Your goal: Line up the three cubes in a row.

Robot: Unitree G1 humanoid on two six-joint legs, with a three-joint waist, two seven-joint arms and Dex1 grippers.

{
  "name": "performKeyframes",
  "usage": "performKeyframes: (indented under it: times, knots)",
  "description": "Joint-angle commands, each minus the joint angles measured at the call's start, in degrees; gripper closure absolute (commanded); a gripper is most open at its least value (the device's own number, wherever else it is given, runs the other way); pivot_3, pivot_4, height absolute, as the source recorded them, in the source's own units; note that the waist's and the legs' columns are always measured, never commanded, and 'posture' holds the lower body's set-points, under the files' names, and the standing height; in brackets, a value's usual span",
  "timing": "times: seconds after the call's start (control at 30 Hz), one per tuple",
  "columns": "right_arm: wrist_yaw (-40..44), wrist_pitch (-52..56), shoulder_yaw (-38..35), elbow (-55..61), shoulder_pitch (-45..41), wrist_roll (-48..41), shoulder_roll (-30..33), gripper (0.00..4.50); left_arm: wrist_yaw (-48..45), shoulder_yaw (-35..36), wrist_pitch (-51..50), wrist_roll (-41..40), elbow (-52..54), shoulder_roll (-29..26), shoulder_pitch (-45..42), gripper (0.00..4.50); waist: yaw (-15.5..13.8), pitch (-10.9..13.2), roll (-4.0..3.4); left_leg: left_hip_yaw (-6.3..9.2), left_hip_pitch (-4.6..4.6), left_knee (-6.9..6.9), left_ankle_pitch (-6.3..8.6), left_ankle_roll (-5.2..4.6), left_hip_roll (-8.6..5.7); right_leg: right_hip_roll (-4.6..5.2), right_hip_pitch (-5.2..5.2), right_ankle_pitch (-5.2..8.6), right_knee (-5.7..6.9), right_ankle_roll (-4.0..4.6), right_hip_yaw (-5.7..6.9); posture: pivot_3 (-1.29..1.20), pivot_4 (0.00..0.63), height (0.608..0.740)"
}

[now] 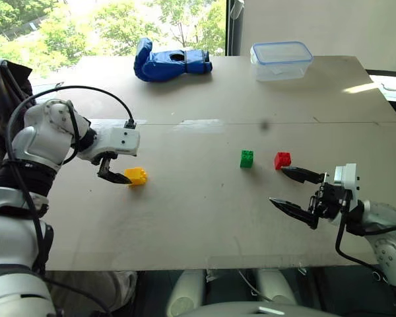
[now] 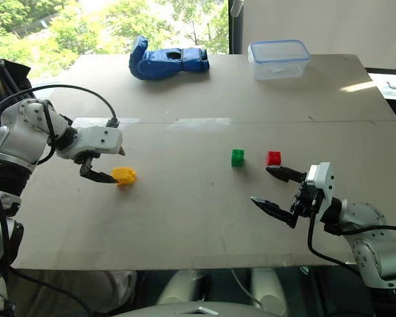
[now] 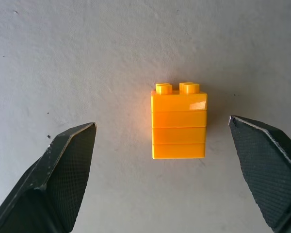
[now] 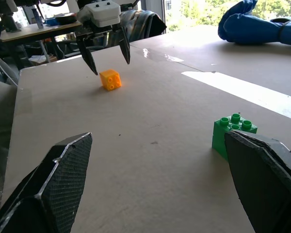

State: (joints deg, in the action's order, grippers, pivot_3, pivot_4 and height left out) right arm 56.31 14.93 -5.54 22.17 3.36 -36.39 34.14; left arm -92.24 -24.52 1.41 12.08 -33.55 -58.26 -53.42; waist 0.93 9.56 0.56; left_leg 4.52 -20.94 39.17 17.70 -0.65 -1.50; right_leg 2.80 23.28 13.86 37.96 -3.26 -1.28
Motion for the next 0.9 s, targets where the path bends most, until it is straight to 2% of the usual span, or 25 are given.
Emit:
performKeyframes:
  times: [0.03,0.3,0.47,0.9]
  knots:
    - [-0.40,-0.61,-0.92,2.24,-0.07,-0.29,-0.02,0.00,-0.26,-2.50,2.79,2.16,-2.77,0.89,-2.56,0.03,0.03,0.00,0.00,0.01,0.00,0.00,0.00,0.00,0.00,0.00,0.00,0.00,0.00,0.00,0.00,0.00,0.150,0.740]
    - [-0.66,-0.83,-1.66,2.55,0.98,-0.63,0.30,0.00,-0.26,-9.40,5.98,3.82,-5.23,2.48,-6.60,0.03,0.05,0.05,0.09,0.04,-0.06,0.02,0.00,0.00,0.01,0.00,0.03,0.00,0.00,0.00,0.02,0.00,0.150,0.740]
    - [-0.90,-0.71,-1.78,2.40,0.47,-0.63,0.37,0.00,-0.26,-10.24,4.89,4.51,-4.89,3.62,-6.65,0.03,0.08,0.06,0.10,0.05,-0.05,0.03,0.00,-0.01,0.01,0.00,0.02,0.00,0.00,-0.01,0.02,0.00,0.150,0.740]
    - [1.70,0.39,-0.94,3.44,-0.44,-4.45,0.43,0.00,-0.26,-12.34,0.49,5.22,-0.06,1.71,-4.18,0.03,0.08,0.07,0.11,0.06,-0.07,0.04,0.00,0.00,0.02,0.00,0.04,0.00,0.01,-0.01,0.02,0.00,0.150,0.740]
